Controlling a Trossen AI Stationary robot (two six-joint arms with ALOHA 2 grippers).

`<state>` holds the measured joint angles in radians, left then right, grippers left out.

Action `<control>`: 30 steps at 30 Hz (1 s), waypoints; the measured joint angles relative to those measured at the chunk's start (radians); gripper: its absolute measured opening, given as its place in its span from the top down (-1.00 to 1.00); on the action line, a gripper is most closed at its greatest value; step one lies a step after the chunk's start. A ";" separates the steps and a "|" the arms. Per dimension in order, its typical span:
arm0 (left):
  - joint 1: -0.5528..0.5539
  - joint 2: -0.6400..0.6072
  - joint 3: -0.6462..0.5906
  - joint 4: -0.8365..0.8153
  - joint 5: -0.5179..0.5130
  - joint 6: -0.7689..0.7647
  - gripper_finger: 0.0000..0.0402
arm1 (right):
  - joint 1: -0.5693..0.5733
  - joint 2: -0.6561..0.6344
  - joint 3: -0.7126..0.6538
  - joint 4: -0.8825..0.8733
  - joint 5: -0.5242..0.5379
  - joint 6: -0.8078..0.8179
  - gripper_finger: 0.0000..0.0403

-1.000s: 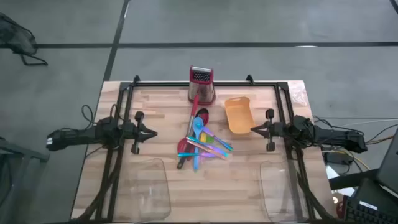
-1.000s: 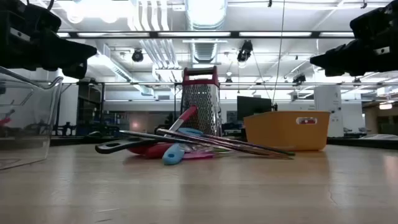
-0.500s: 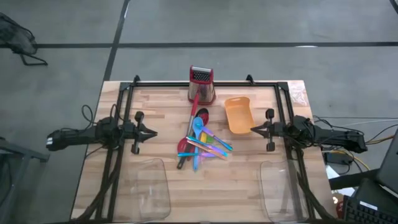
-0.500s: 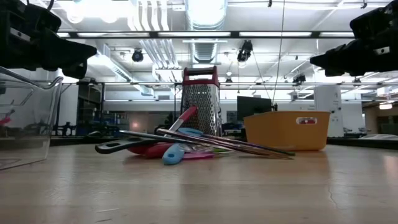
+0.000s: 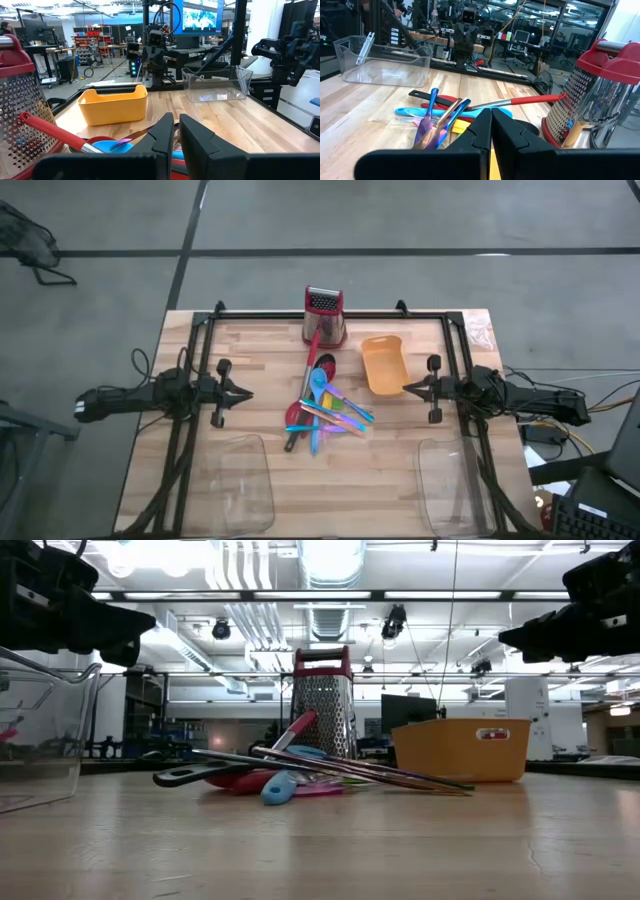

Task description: Pick & Place Kitchen Items

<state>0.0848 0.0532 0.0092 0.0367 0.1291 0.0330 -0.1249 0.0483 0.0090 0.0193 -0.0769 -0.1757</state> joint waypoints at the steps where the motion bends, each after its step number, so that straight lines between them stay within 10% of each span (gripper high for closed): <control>1: 0.000 0.000 0.000 0.000 0.000 0.000 0.80 | 0.000 0.000 0.000 0.000 0.000 0.000 0.96; 16: 0.000 0.000 0.000 0.000 0.000 0.000 0.80 | 0.000 0.000 0.000 0.014 0.000 -0.056 0.96; 30: 0.000 0.000 0.000 0.000 0.000 0.000 0.80 | 0.003 0.007 0.000 0.236 -0.011 0.462 0.96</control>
<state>0.0847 0.0528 0.0091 0.0368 0.1291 0.0330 -0.1215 0.0552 0.0093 0.2555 -0.0883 0.2860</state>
